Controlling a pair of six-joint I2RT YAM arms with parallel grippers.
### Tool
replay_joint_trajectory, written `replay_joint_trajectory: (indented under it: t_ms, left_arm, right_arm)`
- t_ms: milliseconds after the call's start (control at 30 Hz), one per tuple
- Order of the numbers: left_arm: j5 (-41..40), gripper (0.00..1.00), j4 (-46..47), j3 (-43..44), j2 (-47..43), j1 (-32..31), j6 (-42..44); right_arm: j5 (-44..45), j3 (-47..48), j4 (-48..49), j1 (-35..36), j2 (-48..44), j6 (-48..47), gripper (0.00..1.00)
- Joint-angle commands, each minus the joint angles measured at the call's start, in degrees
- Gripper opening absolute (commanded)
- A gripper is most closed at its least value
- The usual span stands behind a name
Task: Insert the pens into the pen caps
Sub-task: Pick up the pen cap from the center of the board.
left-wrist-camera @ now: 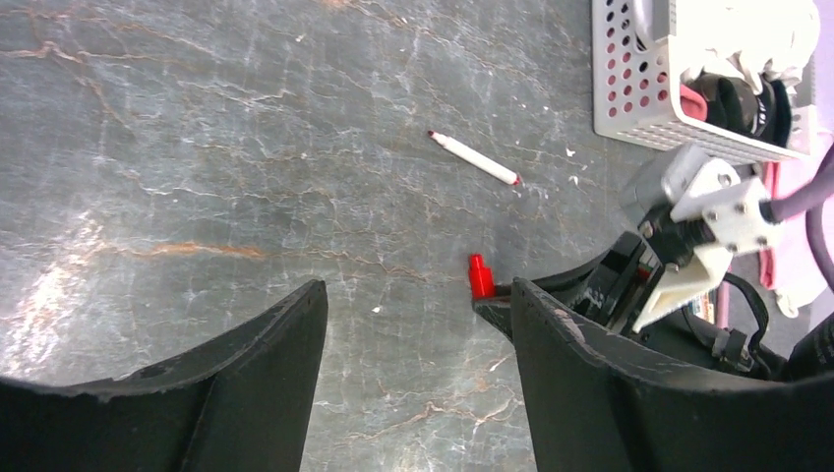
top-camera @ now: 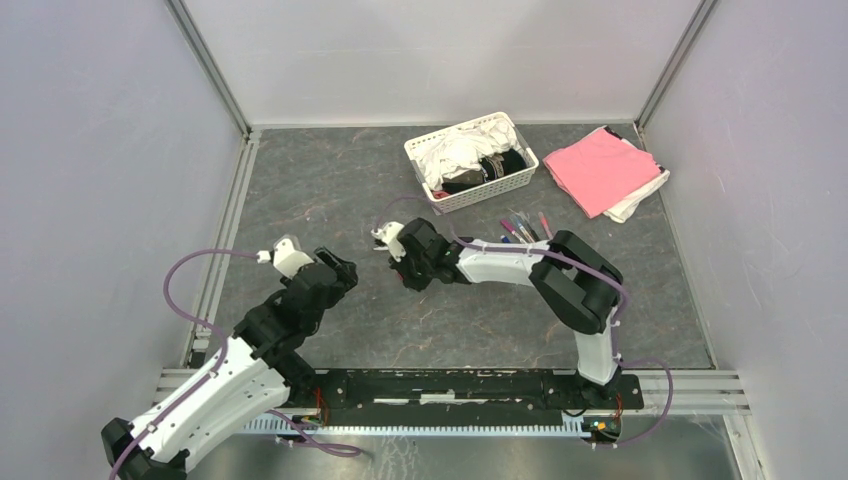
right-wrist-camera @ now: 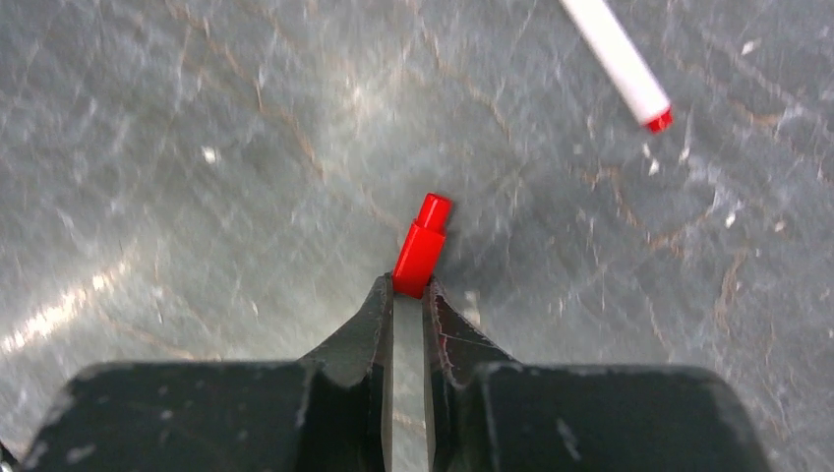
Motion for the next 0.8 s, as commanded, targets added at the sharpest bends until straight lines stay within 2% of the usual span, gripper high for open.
replay_joint_trajectory:
  t_ms: [0,100,233,333,567,633,767]
  left_arm:
    - [2.86,0.77,7.09,-1.28,-0.66,0.35,1.81]
    - [6.52,0.82,13.04,-1.9,-1.0,0.29,4.27]
    - [11.86,0.91,18.93,-1.55,-0.78,0.62,6.83]
    - [18.16,0.93,23.35,-0.62,1.09,2.04,7.46]
    - [43.4,0.93,40.12,1.39,14.67,10.36,6.02]
    - [49.61,0.94,45.78,2.11,19.4,10.87,8.12]
    - [59.66,0.94,51.64,3.95,27.21,10.9,11.64]
  right_arm:
    - [-4.08,-7.08,7.04,-2.35,-7.61,-7.38,0.1]
    - [-8.62,-10.81,12.24,-4.85,-12.82,-14.28,0.1]
    - [-17.07,-14.48,12.83,-8.63,-17.99,-25.27,0.1]
    - [-21.85,-17.2,11.1,-10.86,-21.71,-35.49,0.1]
    - [-31.23,-22.45,2.72,-15.23,-29.42,-66.84,0.09]
    - [-33.76,-21.59,1.2,-16.14,-29.83,-68.87,0.09]
    - [-36.42,-19.3,1.4,-16.58,-29.86,-64.3,0.08]
